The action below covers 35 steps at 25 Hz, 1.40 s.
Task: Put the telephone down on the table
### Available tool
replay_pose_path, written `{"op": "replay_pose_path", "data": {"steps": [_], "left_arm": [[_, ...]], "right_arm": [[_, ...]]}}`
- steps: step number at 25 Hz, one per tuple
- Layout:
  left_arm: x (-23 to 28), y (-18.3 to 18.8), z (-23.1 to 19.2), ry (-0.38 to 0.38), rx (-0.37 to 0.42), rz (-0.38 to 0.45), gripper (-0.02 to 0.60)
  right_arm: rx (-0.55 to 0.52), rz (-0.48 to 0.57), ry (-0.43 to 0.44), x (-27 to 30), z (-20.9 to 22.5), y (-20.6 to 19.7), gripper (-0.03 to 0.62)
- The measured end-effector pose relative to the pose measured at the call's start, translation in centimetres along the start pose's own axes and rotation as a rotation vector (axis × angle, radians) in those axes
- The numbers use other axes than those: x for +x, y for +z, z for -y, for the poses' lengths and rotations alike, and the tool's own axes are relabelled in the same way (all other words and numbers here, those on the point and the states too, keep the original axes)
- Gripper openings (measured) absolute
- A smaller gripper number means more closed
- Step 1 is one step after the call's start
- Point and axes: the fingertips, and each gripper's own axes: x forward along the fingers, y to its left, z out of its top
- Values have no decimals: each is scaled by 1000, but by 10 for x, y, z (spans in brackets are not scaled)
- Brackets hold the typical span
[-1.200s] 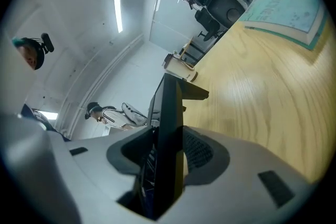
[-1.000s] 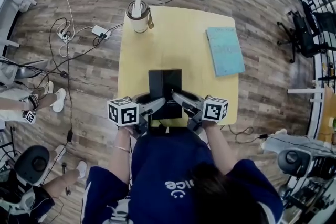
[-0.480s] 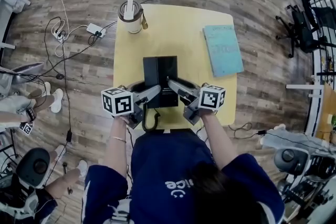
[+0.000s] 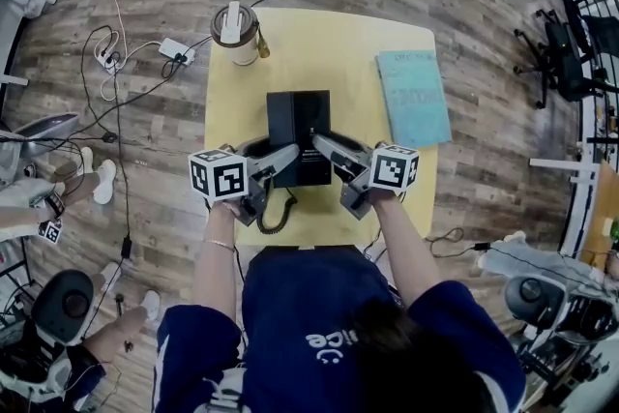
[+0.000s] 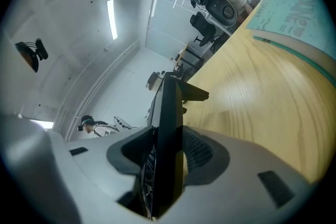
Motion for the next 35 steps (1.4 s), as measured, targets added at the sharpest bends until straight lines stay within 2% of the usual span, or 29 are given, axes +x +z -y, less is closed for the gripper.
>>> {"op": "replay_pose_path", "data": {"steps": [16, 25, 35], "left_arm": [[31, 20, -36, 26, -24, 0, 227], [35, 23, -48, 55, -11, -13, 227], [38, 13, -53, 66, -14, -48, 227]], "right_arm": [[45, -27, -11, 19, 44, 25, 183], [-5, -49, 24, 31, 49, 29, 184], [-49, -72, -6, 30, 54, 23, 187]]}}
